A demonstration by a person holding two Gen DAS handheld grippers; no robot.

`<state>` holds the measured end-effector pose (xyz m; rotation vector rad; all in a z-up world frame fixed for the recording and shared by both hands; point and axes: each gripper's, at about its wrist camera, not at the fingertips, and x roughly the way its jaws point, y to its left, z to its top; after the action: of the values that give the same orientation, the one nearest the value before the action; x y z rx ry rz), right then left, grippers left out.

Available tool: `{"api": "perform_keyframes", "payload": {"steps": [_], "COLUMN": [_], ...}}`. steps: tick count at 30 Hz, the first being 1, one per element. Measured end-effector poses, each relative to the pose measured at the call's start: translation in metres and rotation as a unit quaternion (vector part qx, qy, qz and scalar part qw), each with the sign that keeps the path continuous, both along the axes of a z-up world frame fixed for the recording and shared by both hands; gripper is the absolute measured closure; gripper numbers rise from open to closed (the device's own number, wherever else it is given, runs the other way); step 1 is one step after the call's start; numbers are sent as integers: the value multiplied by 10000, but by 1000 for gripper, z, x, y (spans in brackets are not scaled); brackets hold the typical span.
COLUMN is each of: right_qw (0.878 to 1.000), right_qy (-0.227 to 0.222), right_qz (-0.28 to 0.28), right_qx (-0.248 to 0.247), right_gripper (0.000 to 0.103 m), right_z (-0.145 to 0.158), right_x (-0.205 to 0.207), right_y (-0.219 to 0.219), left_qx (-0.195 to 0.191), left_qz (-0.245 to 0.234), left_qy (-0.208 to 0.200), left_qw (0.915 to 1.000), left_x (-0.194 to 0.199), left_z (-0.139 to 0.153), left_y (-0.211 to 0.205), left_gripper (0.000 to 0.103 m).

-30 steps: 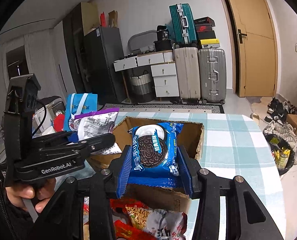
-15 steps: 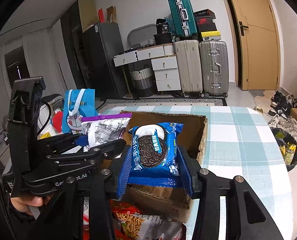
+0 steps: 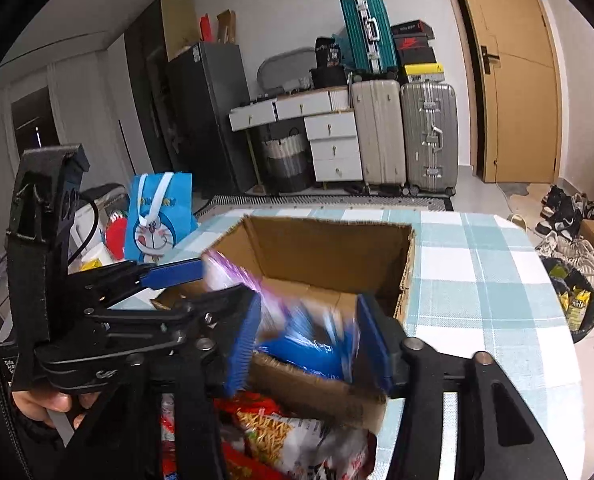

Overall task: Organize snacks
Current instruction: 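Withdraw both tools from the box back toward the snack pile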

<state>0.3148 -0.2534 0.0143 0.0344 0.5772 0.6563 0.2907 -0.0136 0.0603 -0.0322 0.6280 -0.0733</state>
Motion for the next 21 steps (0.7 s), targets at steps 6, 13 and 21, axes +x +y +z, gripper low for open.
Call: {"api": "perform_keyframes", "payload": {"steps": [6, 13, 21], "right_qw": [9995, 9998, 9998], "right_qy": [-273, -213, -96], "right_qz": [-132, 19, -117], "right_qx": [88, 53, -118], "right_gripper": [0, 0, 0], "right_z": [14, 15, 8], "right_x": [-24, -55, -83], "right_y": [-17, -33, -51], "left_qx": [60, -9, -124], "left_qz": [96, 295, 394], "left_qy": [-93, -265, -211], "left_qw": [9999, 9992, 9989], "left_x": [-38, -93, -157], "left_z": [10, 17, 11], "left_y": [2, 15, 32], "left_gripper": [1, 1, 1]}}
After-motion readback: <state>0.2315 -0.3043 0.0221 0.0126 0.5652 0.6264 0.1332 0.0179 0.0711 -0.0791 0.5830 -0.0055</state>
